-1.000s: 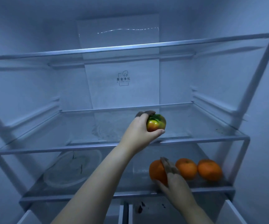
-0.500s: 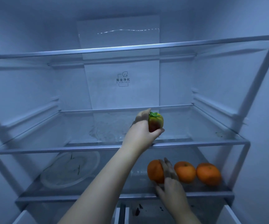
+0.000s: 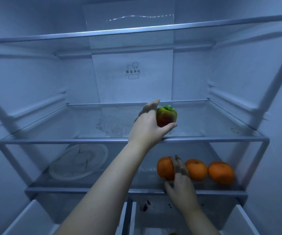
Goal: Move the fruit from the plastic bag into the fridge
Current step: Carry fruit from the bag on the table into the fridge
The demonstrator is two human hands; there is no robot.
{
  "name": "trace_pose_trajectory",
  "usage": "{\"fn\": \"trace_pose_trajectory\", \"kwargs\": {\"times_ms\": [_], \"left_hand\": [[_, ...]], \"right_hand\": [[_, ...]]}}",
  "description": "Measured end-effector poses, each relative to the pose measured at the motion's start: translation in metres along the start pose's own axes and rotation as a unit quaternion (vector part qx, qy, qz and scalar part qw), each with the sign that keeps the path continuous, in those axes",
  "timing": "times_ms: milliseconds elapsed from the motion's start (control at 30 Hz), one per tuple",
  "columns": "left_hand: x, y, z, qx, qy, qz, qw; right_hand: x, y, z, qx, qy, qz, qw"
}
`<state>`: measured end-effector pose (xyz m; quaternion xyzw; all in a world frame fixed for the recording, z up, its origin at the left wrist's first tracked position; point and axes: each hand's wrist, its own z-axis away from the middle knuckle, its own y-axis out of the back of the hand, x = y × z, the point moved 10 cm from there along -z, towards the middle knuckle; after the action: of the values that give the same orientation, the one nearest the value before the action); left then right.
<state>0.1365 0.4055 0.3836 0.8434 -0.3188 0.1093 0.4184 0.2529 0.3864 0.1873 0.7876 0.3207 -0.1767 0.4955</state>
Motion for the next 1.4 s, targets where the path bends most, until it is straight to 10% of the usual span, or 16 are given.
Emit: {"fn": "trace_pose_trajectory", "kwargs": {"times_ms": [600, 1400], "left_hand": [[0.006, 0.026, 0.098, 0.041, -0.158, -0.158, 0.974], [-0.120, 0.021, 0.324, -0.115, -0.021, -0.164, 0.979]], "right_hand": [[-0.023, 0.019, 0.010, 0.038, 0.053, 0.064, 0.996], [-0.095, -0.034, 0.178, -0.030, 0.071, 0.075, 0.994]]}}
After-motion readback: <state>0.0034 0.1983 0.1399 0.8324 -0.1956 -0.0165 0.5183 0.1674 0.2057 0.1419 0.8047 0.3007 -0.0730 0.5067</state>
